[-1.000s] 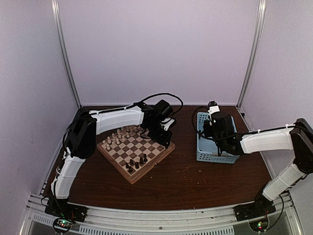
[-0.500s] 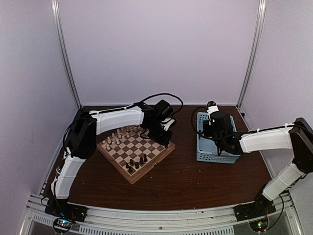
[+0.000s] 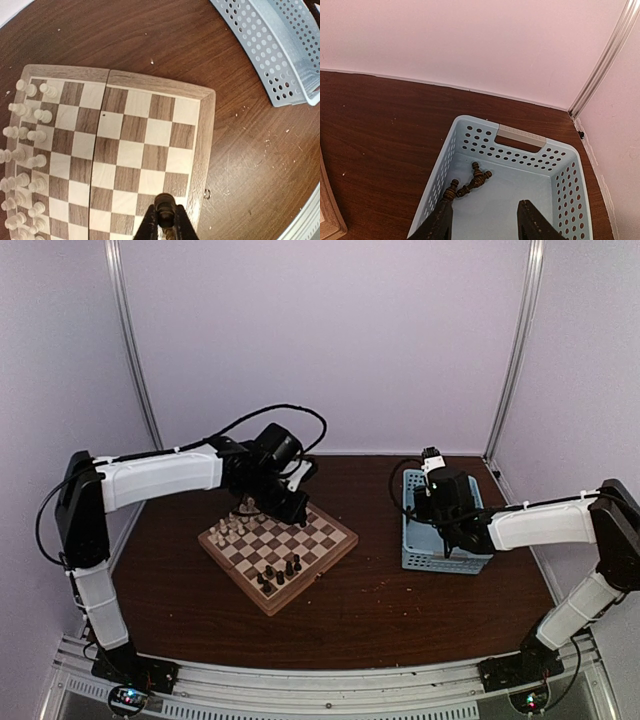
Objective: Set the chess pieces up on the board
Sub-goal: Place the chess piece on the chessboard.
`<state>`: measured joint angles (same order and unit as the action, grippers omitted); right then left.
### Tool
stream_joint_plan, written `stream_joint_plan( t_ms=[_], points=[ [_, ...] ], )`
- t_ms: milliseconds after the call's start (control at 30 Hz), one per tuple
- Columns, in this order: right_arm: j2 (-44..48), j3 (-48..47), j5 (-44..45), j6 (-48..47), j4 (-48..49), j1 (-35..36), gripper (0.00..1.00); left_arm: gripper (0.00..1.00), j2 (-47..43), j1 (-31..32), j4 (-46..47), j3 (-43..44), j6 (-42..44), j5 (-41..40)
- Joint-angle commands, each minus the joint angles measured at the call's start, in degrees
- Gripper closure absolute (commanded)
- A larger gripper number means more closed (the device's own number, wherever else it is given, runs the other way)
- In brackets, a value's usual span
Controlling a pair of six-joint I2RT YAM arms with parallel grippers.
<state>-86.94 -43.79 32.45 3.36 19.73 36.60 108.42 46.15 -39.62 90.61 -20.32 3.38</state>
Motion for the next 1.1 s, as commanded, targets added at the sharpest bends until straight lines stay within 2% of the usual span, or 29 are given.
stream_joint_plan(
  t_ms=[0, 533, 1067],
  points=[
    [-0.6, -1.6, 0.7, 0.2, -0.5, -0.3, 0.53, 0.94, -6.5, -1.0, 6.4, -8.3, -3.2, -1.4],
    [-0.5, -1.6, 0.6, 0.2, -0.8, -0.2, 0.53, 0.94, -9.8, -2.1, 7.2, -19.5, -6.2, 0.3],
    [-0.7, -1.8, 0.7, 0.0, -1.1, -0.2, 0.53, 0.94, -7.0, -2.1, 9.0, -20.7, -5.7, 2.4]
  ],
)
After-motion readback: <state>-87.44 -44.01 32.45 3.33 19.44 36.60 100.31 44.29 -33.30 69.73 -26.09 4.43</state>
